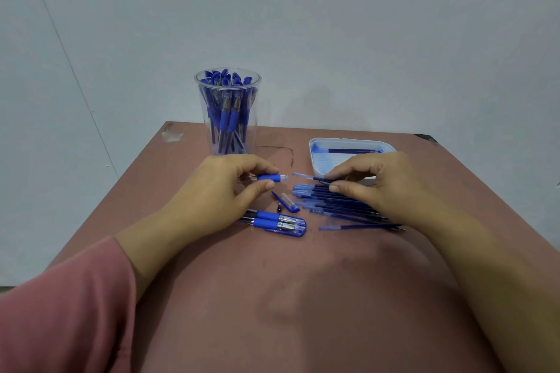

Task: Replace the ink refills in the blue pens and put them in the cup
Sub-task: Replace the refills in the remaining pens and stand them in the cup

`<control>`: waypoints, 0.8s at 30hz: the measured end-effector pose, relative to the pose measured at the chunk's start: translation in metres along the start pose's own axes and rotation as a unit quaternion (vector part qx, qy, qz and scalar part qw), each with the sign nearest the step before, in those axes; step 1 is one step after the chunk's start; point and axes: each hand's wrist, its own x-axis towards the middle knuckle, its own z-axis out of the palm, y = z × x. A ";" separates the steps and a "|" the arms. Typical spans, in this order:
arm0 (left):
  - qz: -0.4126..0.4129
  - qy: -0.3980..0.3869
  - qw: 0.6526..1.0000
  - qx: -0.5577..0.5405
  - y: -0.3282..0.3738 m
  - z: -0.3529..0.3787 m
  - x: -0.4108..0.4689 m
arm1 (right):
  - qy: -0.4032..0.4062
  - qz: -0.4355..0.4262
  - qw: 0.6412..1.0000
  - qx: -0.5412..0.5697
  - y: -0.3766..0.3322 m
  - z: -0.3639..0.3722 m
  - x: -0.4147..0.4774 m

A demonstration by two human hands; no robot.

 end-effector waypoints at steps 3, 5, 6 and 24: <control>-0.002 0.001 1.000 -0.009 0.000 0.001 0.000 | 0.001 -0.018 1.000 0.003 -0.001 0.004 0.001; -0.005 0.002 1.000 -0.014 0.000 0.001 0.000 | 0.001 -0.026 1.000 0.005 -0.002 0.005 0.001; -0.006 0.003 1.000 -0.016 0.000 0.001 0.000 | 0.000 -0.025 1.000 0.006 -0.002 0.005 0.001; -0.002 0.004 0.999 -0.045 0.000 0.002 0.000 | -0.041 -0.015 0.999 0.001 0.002 0.011 0.002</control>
